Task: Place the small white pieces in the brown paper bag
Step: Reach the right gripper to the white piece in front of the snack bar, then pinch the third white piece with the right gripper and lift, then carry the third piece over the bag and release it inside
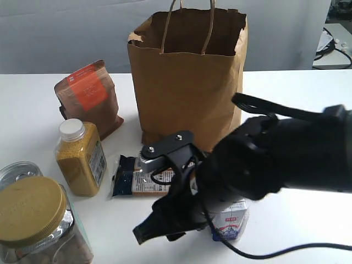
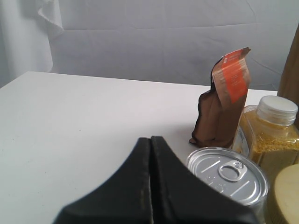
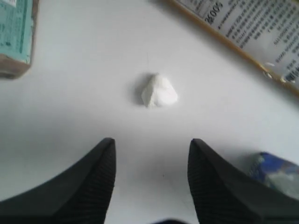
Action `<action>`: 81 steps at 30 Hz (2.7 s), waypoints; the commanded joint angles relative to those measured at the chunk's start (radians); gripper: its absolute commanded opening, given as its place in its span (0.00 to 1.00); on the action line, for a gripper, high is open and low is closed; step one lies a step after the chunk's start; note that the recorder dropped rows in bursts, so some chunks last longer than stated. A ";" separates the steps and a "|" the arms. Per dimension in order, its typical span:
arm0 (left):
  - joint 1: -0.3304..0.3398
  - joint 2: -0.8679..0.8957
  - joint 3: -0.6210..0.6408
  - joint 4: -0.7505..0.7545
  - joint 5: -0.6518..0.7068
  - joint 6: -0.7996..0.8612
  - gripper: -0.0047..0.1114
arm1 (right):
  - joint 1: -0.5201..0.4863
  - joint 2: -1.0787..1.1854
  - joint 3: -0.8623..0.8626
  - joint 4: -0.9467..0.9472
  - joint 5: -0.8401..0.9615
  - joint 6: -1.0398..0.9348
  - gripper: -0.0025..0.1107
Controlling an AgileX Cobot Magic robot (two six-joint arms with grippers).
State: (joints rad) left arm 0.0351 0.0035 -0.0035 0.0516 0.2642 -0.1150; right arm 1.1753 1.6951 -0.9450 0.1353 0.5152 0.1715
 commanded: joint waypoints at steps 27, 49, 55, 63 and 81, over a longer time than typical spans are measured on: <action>-0.005 -0.003 0.004 -0.008 -0.002 -0.005 0.04 | 0.001 0.286 -0.192 -0.053 0.039 -0.001 0.18; -0.005 -0.003 0.004 -0.008 -0.002 -0.005 0.04 | 0.009 -0.254 0.322 -0.052 -0.532 0.270 0.02; -0.005 -0.003 0.004 -0.008 -0.002 -0.005 0.04 | -0.137 -0.460 0.380 -0.052 -0.534 0.255 0.02; -0.005 -0.003 0.004 -0.008 -0.002 -0.005 0.04 | -0.438 -0.585 0.268 -0.027 -0.795 0.148 0.02; -0.005 -0.003 0.004 -0.008 -0.002 -0.005 0.04 | -0.458 0.023 -0.643 -0.123 0.055 0.090 0.02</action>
State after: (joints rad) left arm 0.0351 0.0035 -0.0035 0.0516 0.2642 -0.1150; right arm 0.7275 1.6853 -1.5214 0.0477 0.4718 0.2576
